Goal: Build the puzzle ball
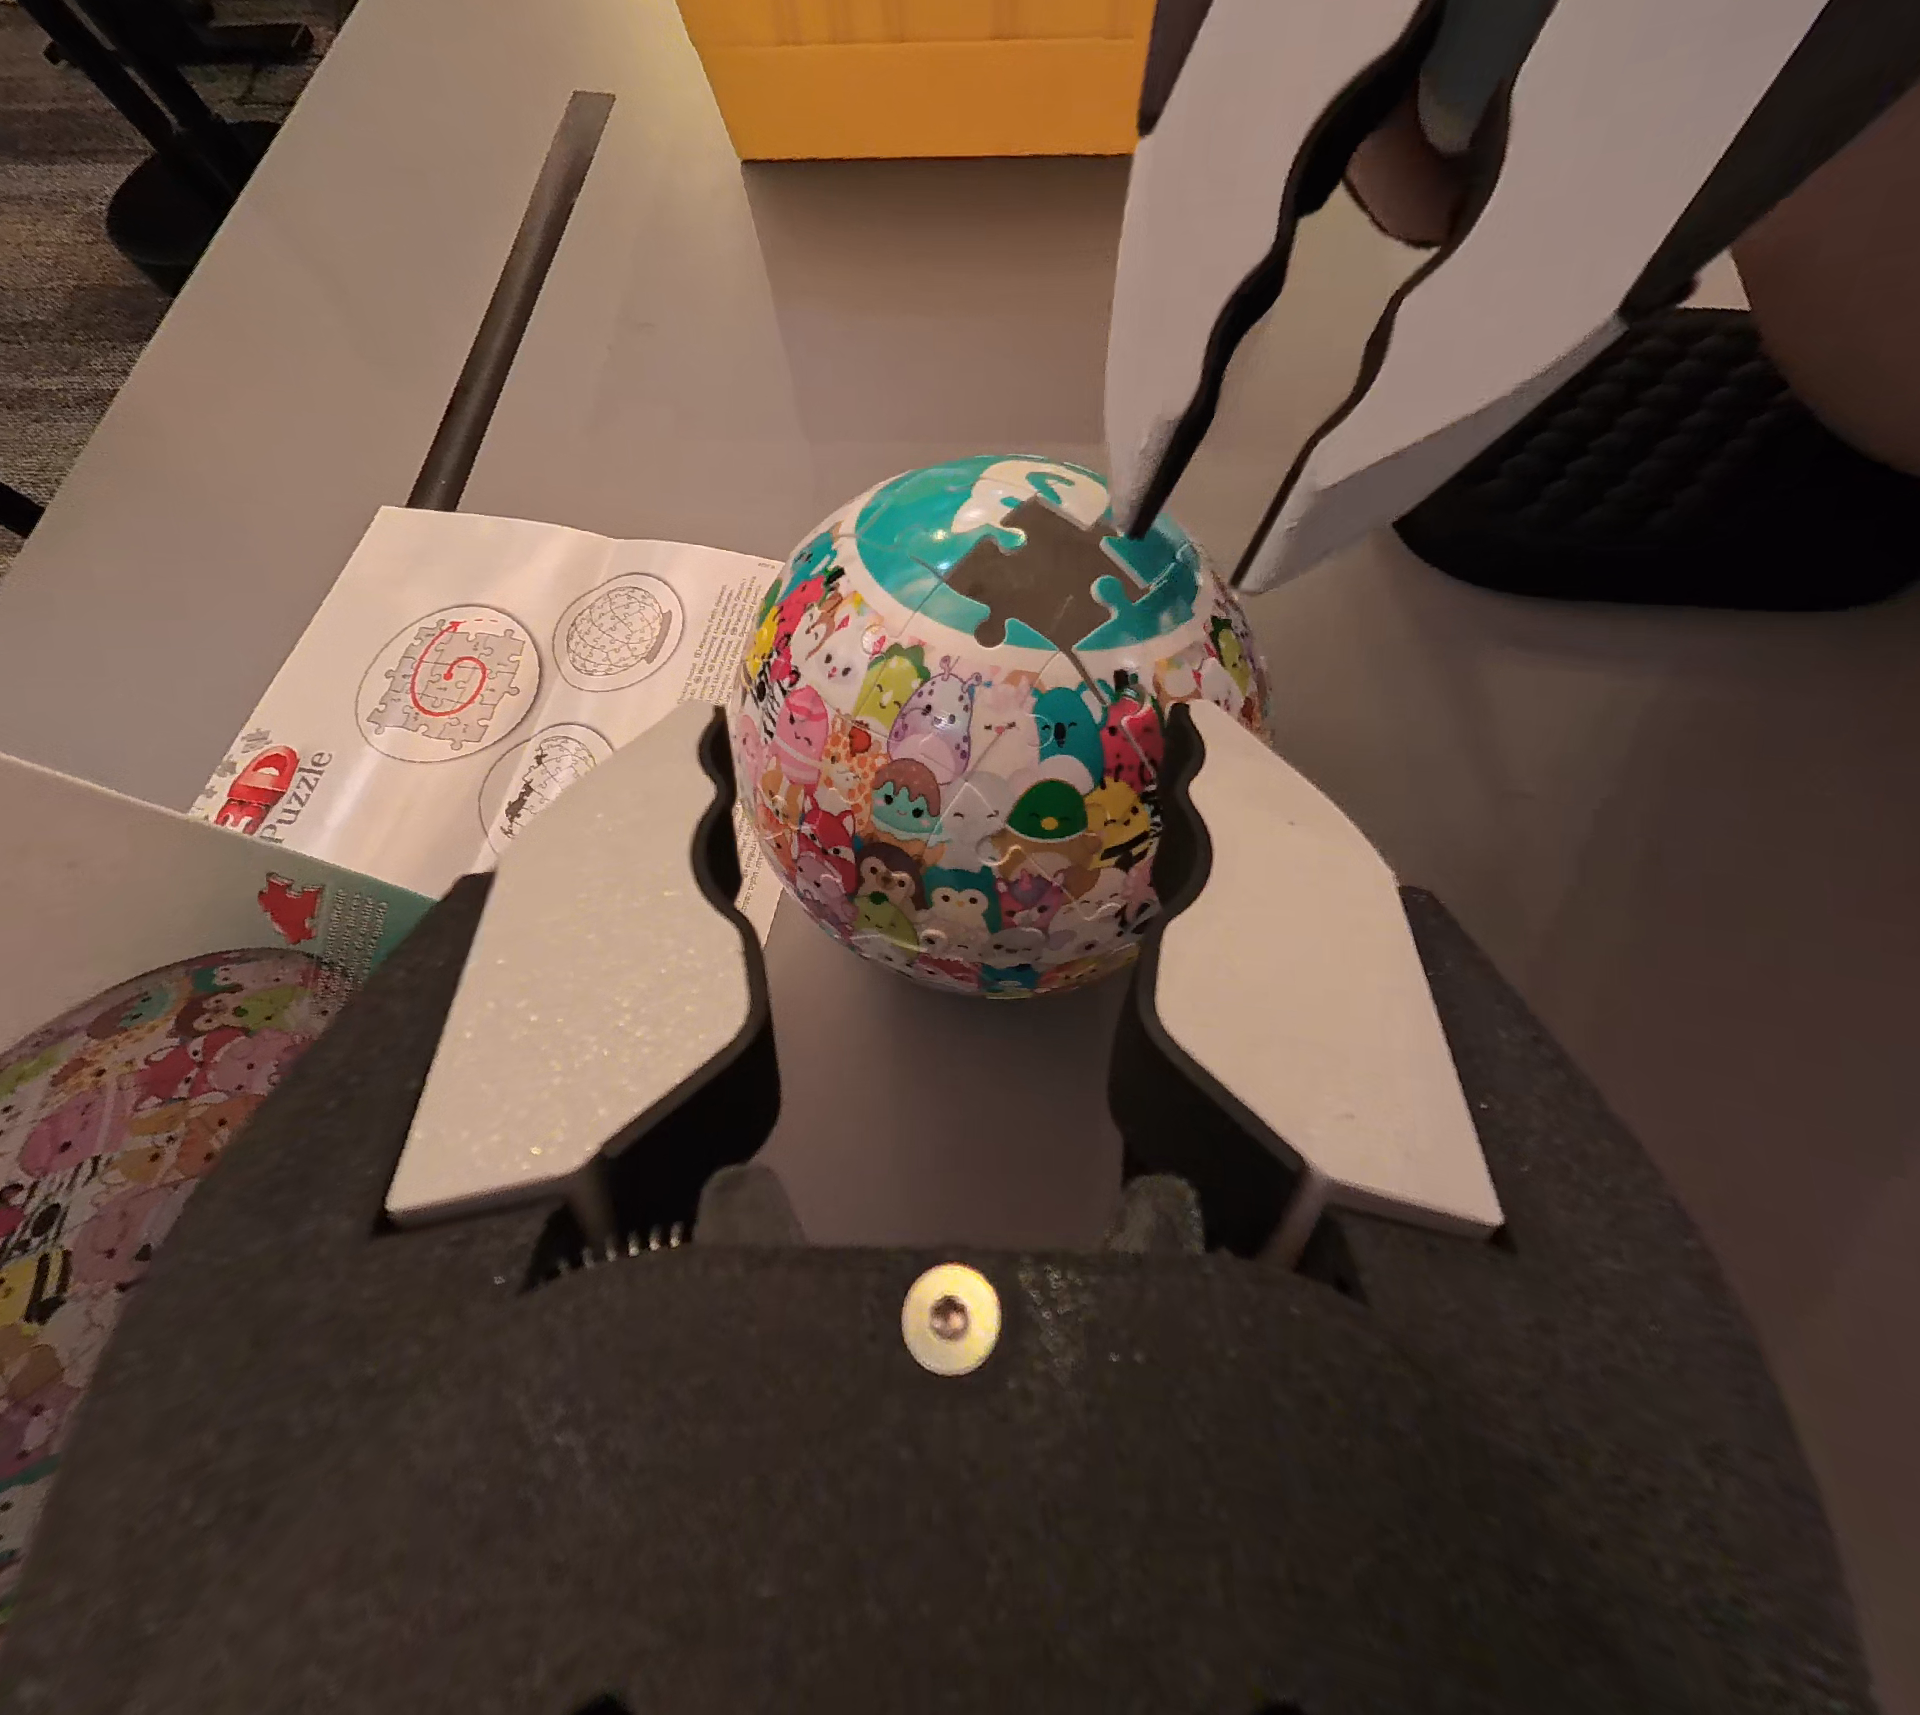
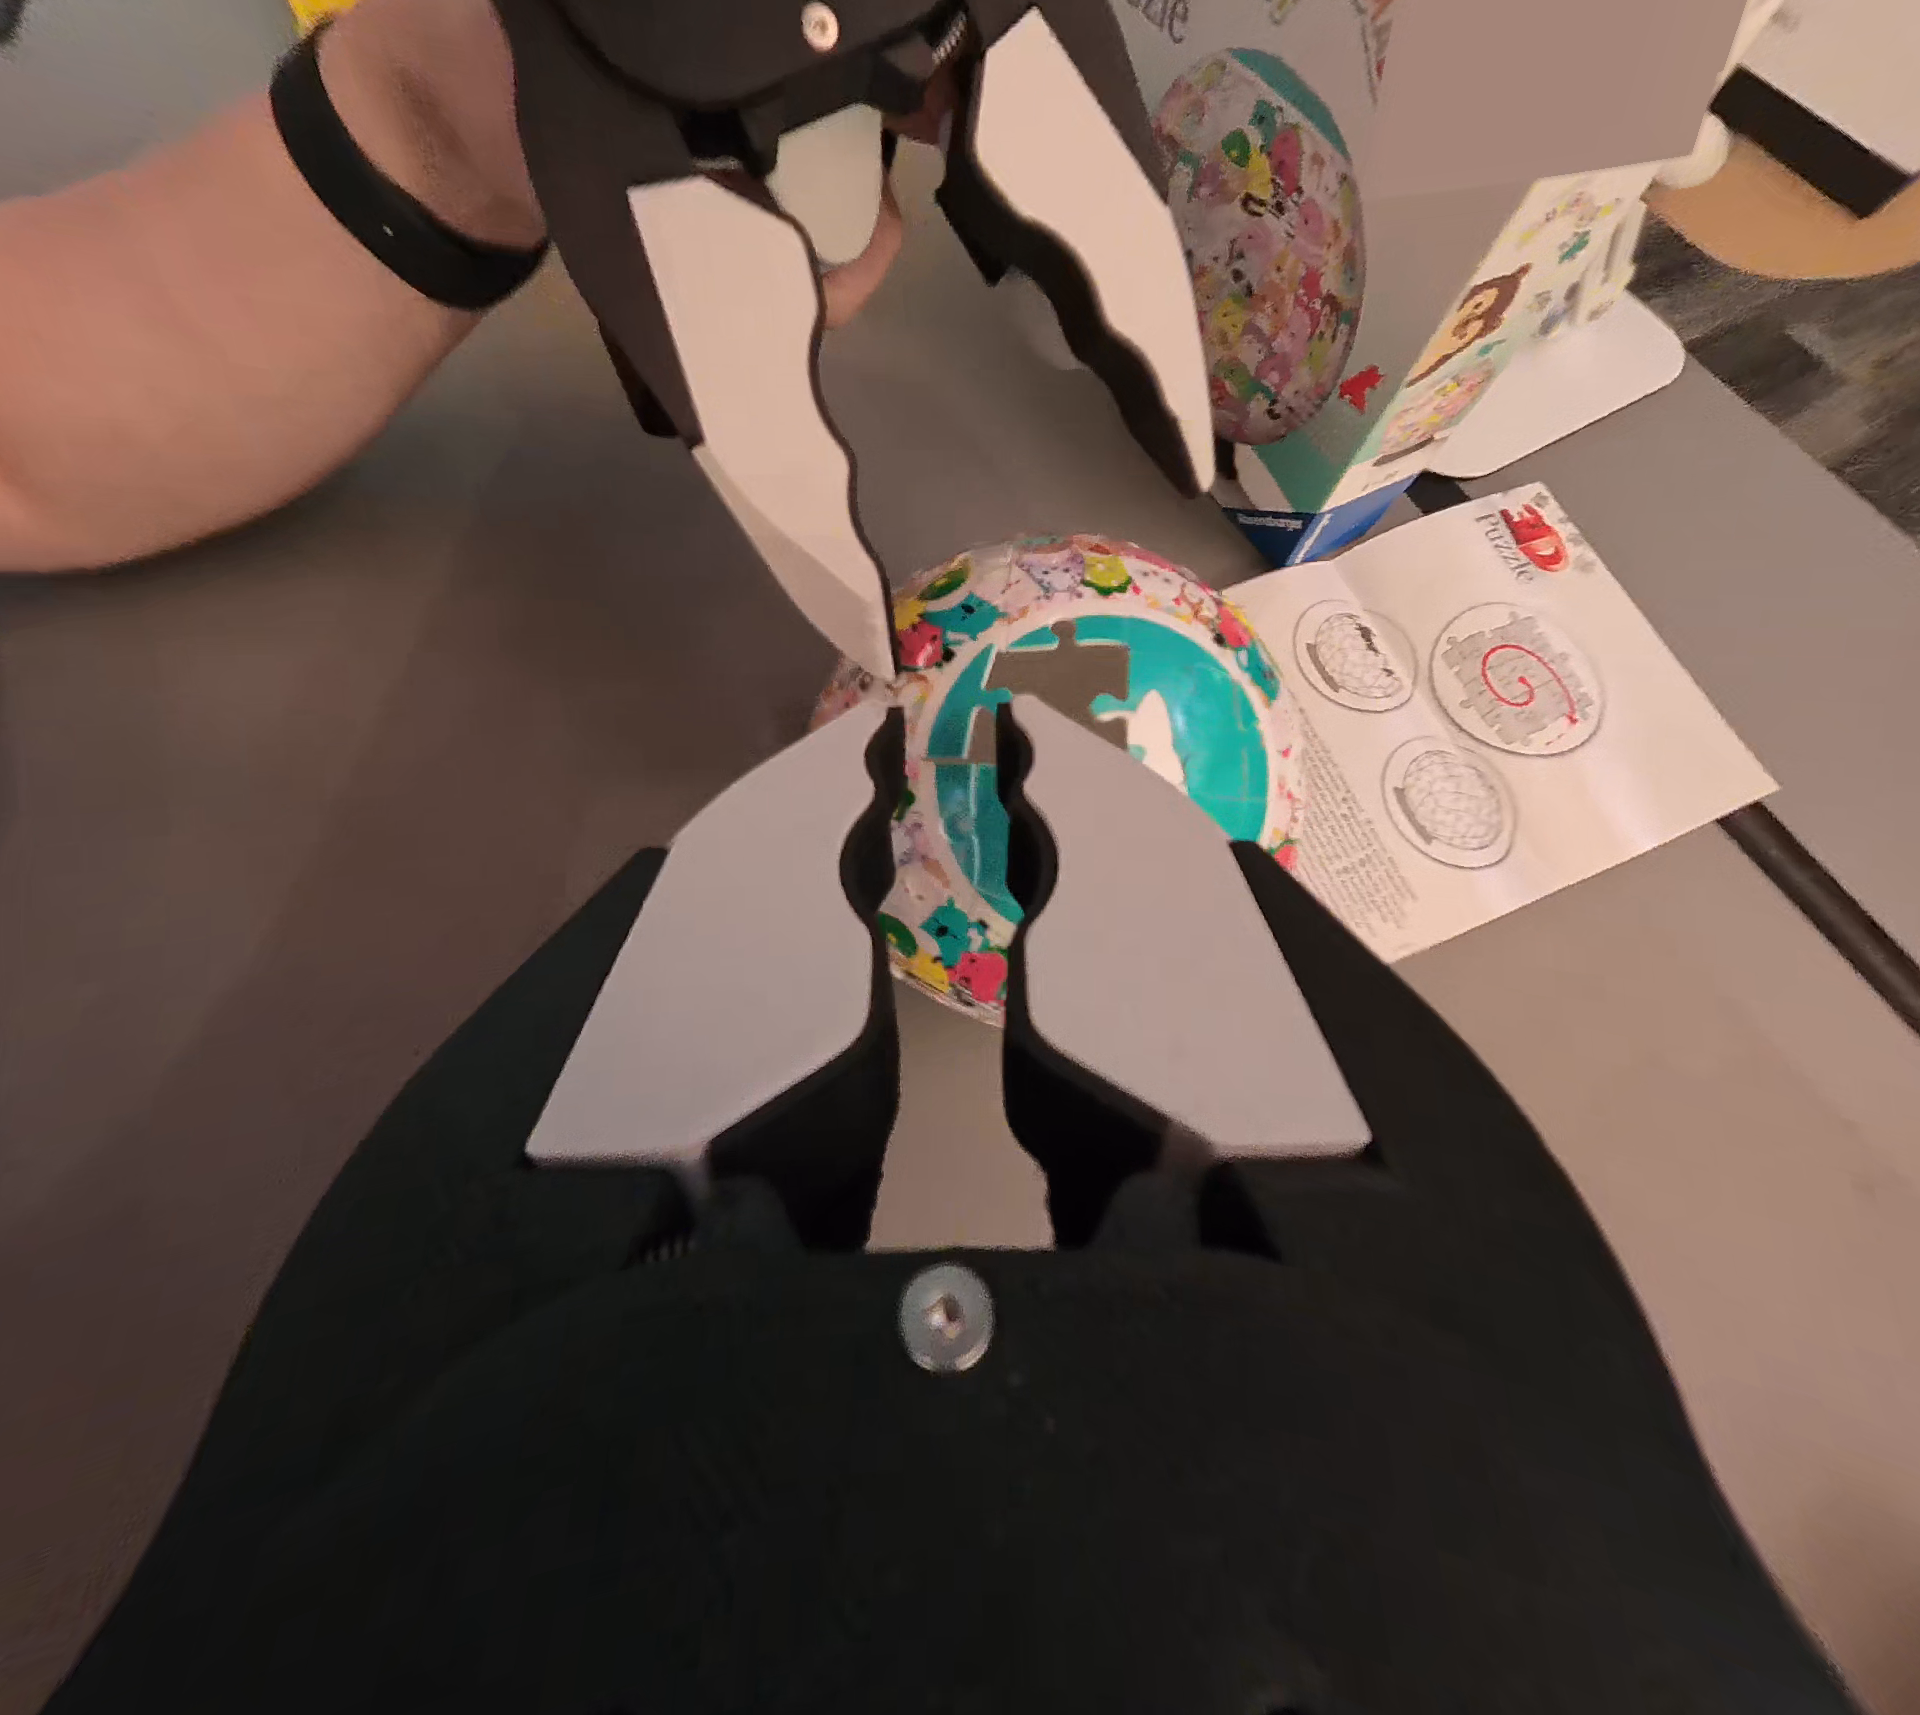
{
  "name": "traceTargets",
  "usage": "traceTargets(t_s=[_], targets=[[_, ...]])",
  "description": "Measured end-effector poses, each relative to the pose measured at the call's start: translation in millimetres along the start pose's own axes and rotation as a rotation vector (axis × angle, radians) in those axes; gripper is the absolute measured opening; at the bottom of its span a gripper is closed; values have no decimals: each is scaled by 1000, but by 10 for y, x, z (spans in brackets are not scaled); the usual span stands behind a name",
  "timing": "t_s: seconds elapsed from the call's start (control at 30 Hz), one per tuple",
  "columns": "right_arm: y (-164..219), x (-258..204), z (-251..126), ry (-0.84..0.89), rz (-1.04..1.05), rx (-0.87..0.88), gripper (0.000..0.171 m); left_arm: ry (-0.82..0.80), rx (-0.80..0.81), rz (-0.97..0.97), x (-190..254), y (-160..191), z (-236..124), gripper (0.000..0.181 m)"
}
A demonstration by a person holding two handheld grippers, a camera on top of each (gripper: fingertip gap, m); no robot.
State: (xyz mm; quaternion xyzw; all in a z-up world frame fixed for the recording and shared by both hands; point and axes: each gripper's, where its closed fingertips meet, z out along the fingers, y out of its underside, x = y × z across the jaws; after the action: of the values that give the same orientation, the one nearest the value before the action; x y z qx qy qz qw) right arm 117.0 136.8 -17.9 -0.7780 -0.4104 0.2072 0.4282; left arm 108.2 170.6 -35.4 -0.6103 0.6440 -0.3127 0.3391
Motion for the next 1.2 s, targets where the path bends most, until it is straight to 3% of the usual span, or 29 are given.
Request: traceTargets(t_s=[0.07,0.17,0.47,0.8,1.2], targets=[[-11,10,21,32,-57,13,17,3,0,-1,4,-2,4,78],[-144,-15,24,74,-187,71,1,5,1,-5,3,0,6,78],[-13,-33,218,83,-233,-75,1,20,6,-19,5,11,6,77],[-50,-33,0,161,-231,-12,1,25,-11,-21,15,31,1,76],[36,-87,83,257,-253,50,1,22,-17,-16,21,28,-1,75]])
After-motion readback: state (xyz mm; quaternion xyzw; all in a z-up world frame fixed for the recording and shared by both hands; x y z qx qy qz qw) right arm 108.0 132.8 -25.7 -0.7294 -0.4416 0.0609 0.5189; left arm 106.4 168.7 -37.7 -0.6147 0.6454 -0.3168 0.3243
